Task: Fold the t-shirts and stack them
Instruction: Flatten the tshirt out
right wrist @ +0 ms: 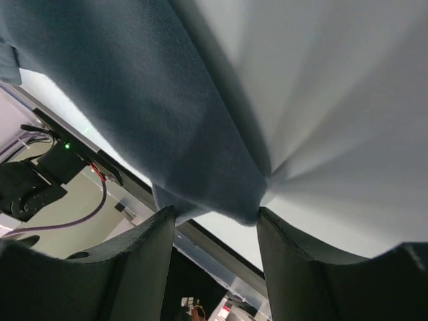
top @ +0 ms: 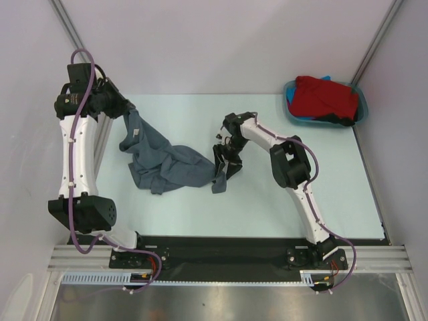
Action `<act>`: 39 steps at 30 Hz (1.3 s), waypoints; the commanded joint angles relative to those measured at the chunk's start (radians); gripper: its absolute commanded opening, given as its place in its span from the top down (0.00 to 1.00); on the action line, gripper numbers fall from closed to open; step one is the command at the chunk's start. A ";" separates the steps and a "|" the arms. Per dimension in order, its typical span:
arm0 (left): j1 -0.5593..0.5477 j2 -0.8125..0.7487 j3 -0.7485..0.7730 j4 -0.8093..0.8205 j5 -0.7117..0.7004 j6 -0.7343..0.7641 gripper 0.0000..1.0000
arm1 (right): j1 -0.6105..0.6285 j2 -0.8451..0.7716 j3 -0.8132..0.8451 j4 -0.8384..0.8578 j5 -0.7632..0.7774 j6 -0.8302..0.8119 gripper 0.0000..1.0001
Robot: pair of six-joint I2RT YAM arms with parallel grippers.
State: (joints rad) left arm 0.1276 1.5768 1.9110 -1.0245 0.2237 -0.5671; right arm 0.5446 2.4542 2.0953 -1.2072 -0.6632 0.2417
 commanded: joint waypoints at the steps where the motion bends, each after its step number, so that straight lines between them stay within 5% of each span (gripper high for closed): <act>1: 0.006 -0.041 0.025 0.035 0.039 0.026 0.99 | 0.012 0.009 0.034 0.000 -0.004 -0.004 0.43; 4: 0.006 -0.041 0.025 0.027 0.049 0.041 0.99 | 0.021 0.008 0.023 0.031 0.028 0.016 0.48; 8: 0.007 -0.041 0.028 0.024 0.054 0.059 0.99 | 0.025 -0.006 0.022 0.047 0.068 0.031 1.00; 14: 0.006 -0.035 0.042 0.033 0.103 0.065 1.00 | 0.037 -0.096 0.025 0.031 0.174 0.045 1.00; 20: 0.004 -0.050 0.077 0.093 0.224 0.073 1.00 | 0.017 -0.355 -0.003 0.031 0.390 0.100 1.00; 30: 0.006 -0.041 0.239 0.230 0.646 -0.046 1.00 | -0.023 -0.777 -0.058 0.023 0.783 0.180 1.00; 34: 0.006 -0.023 0.224 0.526 0.865 -0.312 1.00 | -0.070 -0.909 -0.101 0.072 0.863 0.222 1.00; 39: 0.006 0.031 0.114 0.933 0.888 -0.661 1.00 | -0.153 -0.874 -0.051 0.104 0.820 0.160 1.00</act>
State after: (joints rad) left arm 0.1272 1.5700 2.0682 -0.4206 1.0241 -0.9428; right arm 0.4263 1.5299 2.0212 -1.1465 0.1287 0.4248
